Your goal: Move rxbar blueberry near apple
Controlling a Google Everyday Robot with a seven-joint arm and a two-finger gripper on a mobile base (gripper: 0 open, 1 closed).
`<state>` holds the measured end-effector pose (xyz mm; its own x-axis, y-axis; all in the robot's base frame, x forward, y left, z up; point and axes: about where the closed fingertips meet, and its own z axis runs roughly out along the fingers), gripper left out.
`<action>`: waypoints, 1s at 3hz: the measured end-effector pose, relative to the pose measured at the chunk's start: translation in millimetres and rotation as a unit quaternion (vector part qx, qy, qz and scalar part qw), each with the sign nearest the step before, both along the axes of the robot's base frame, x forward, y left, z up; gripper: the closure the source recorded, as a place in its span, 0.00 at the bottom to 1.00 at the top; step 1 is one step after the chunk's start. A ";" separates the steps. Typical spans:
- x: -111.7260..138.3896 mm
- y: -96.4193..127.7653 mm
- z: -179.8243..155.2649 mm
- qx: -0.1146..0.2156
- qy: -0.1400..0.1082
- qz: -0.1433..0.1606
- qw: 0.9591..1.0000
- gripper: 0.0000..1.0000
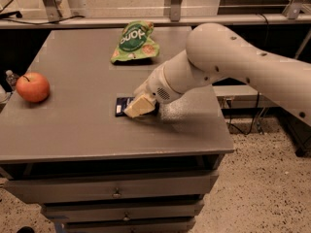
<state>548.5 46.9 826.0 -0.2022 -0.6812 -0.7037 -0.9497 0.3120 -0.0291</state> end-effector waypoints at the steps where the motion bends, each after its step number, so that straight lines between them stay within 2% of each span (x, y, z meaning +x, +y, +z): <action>1: 4.2 1.6 2.8 0.003 -0.002 -0.002 1.000 0.87; 2: 15.4 14.7 8.2 0.009 -0.006 0.007 1.000 1.00; 3: 29.3 36.8 12.0 0.019 -0.010 0.018 1.000 1.00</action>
Offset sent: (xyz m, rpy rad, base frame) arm 0.0317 0.0284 0.0154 0.0348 -0.0231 0.0306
